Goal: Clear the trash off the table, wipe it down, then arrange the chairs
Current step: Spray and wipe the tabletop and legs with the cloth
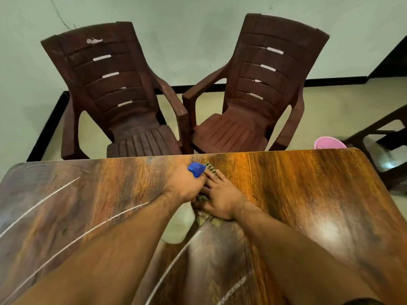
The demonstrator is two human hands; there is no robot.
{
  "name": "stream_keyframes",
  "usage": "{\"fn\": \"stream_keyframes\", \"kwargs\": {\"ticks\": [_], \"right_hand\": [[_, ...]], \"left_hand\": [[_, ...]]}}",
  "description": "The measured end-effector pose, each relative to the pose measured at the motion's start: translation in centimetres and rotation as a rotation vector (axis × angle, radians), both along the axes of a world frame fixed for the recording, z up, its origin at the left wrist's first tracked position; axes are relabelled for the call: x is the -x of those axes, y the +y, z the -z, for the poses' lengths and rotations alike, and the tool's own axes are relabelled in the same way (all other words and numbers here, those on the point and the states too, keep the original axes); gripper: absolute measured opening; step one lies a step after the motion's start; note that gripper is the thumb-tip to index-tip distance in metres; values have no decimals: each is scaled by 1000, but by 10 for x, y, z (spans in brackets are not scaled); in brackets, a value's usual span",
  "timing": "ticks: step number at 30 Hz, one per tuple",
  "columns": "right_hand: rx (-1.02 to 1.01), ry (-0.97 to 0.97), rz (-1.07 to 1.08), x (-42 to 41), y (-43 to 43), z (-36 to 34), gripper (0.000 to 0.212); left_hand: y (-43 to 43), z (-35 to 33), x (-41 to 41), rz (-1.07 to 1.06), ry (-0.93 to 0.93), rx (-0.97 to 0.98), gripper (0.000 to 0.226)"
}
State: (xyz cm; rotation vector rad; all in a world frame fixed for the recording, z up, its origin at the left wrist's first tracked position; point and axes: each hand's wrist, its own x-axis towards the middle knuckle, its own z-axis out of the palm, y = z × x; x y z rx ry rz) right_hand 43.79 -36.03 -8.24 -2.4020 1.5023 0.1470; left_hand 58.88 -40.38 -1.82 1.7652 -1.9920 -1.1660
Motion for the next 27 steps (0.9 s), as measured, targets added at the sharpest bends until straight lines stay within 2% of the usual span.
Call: {"fn": "stream_keyframes", "kwargs": {"ticks": [1, 2, 5, 6, 7, 8, 10, 12, 14, 15, 17, 18, 20, 22, 23, 25, 27], "right_hand": [[11, 41, 92, 18, -2, 4, 69], [8, 78, 273, 37, -4, 8, 71], [-71, 92, 1004, 55, -20, 9, 72], [-84, 89, 1139, 43, -31, 9, 73], [-91, 82, 1162, 27, -41, 8, 74], [-83, 55, 1092, 6, -51, 9, 73], [-59, 17, 786, -38, -61, 12, 73], [-76, 65, 459, -77, -58, 10, 86], [-112, 128, 244, -90, -37, 9, 100], [-92, 140, 195, -85, -23, 9, 99], [-29, 107, 242, -55, 10, 9, 80], [-12, 100, 370, -34, 35, 8, 74], [-3, 99, 777, 4, 83, 7, 74], [-94, 82, 1185, 15, 126, 4, 77], [-129, 98, 1290, 8, 141, 2, 77], [-118, 119, 1231, -21, 156, 2, 73], [-85, 53, 906, -58, 170, 7, 69]], "left_hand": [[0, -3, -3, -6, 14, -14, 17], [2, -7, -5, -12, 22, -30, 17], [14, -13, -17, -50, 54, -59, 16], [18, -12, -24, -63, 65, -56, 18], [21, -12, -30, -68, 73, -51, 21], [24, -12, -38, -64, 65, -51, 23], [28, -16, -49, -70, 68, -47, 29], [34, -21, -57, -68, 64, -38, 36], [42, -27, -60, -64, 49, -44, 33], [44, -28, -60, -68, 50, -45, 32], [50, -29, -59, -50, 45, -42, 36], [58, -29, -58, -38, 39, -54, 37], [72, -26, -54, -6, 19, -72, 39], [96, -22, -53, 53, 27, -106, 40], [110, -20, -54, 67, 41, -119, 42], [131, -16, -56, 65, 65, -144, 43], [149, -12, -63, 54, 56, -147, 37]]}}
